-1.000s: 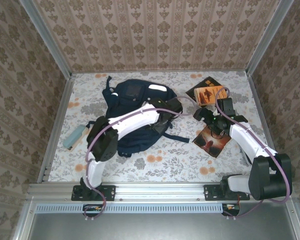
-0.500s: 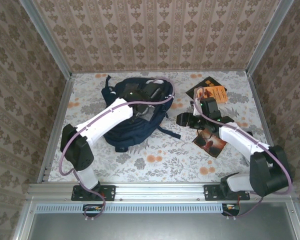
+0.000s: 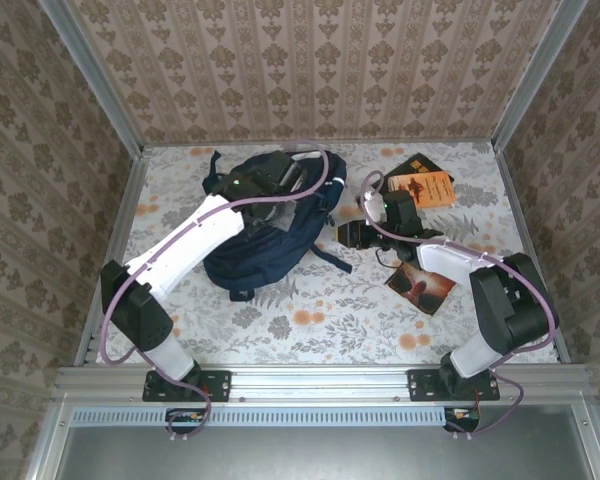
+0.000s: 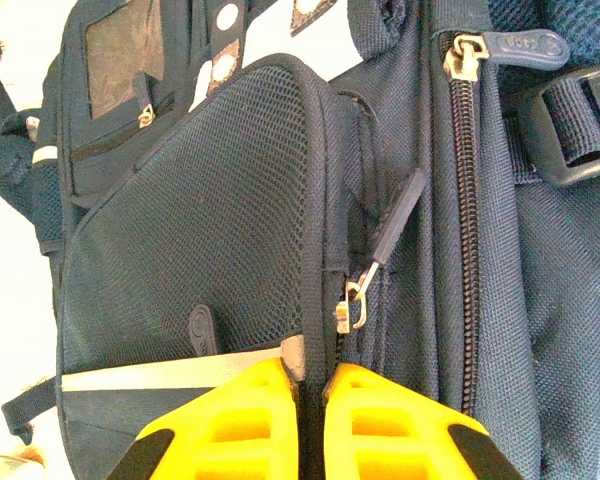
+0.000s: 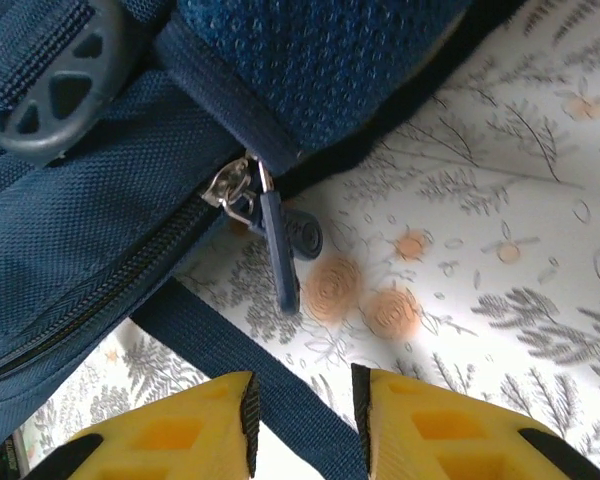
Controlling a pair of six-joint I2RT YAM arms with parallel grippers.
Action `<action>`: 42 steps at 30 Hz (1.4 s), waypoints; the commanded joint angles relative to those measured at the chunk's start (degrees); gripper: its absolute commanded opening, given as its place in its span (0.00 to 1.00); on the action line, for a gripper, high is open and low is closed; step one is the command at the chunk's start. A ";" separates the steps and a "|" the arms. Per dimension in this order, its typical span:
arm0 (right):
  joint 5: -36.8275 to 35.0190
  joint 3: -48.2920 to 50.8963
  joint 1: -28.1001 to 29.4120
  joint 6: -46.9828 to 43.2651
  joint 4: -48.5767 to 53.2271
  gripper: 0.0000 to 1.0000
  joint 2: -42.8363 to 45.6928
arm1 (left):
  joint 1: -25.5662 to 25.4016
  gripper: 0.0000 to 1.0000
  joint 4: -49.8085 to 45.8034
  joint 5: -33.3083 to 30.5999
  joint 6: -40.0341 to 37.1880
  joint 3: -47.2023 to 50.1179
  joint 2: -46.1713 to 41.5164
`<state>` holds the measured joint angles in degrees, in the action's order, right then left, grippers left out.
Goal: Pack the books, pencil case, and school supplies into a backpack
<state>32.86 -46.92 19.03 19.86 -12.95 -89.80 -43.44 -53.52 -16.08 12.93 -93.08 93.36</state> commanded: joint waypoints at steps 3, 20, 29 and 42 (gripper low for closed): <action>7.33 -3.28 0.31 -0.07 -7.83 0.34 -0.70 | 0.88 0.01 4.12 2.18 -1.59 -4.30 -5.71; -5.50 -1.50 -0.94 1.59 -10.75 0.36 0.76 | 1.97 0.00 4.48 2.06 -0.18 -3.97 -8.92; 5.23 1.07 -0.75 -4.72 -4.92 0.36 7.44 | 2.49 0.00 4.65 3.07 0.08 -3.68 -9.53; 7.53 -4.46 2.09 -6.53 -4.18 0.28 1.44 | 2.49 0.00 4.34 3.85 0.68 -3.25 -10.05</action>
<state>39.48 -48.40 21.17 14.87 -17.52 -86.83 -41.15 -53.58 -11.70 12.62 -93.51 87.57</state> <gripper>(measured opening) 0.280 0.089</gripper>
